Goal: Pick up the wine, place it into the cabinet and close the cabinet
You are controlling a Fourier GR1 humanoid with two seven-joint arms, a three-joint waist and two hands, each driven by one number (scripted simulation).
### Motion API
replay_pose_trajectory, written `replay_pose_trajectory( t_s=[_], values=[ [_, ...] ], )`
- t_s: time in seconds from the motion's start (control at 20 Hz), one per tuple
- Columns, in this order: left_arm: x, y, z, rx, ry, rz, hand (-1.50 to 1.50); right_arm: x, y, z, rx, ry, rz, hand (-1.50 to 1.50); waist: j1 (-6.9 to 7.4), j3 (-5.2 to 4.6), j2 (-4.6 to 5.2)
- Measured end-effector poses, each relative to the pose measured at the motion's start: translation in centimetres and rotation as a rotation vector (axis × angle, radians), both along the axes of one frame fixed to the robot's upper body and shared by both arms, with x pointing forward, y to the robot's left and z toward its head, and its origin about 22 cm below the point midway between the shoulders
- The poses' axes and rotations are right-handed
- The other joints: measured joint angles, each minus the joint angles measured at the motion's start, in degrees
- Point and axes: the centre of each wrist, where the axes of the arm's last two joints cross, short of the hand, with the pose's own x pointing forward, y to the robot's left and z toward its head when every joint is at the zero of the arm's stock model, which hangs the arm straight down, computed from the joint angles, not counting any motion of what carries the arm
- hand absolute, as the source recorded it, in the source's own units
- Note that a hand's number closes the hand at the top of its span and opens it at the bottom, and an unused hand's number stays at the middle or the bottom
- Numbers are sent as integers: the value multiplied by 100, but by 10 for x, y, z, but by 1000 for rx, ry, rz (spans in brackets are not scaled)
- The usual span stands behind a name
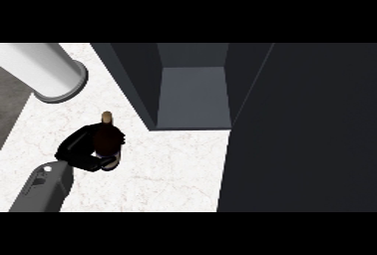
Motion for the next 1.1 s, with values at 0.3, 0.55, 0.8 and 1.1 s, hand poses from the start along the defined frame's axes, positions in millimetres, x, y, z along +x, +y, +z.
replay_pose_trajectory(
  t_s=[0.3, 0.55, 0.8, 1.1],
  values=[
    [-1, -12, 3, 54, -67, -71, 150, 1, 1, 0, 7, 2, -1, -150, 15, -2, -3],
    [-11, -13, 3, 97, -176, -8, 150, 3, 1, 3, 9, -9, -7, -150, 43, -3, -9],
    [-34, -3, -9, 35, -282, 332, 150, 3, 1, 1, 12, -4, -14, -150, 122, 8, -45],
    [-55, 1, -8, 36, -436, 561, 150, 1, 3, -2, 17, 1, 0, -150, 111, 7, -35]
  ],
)
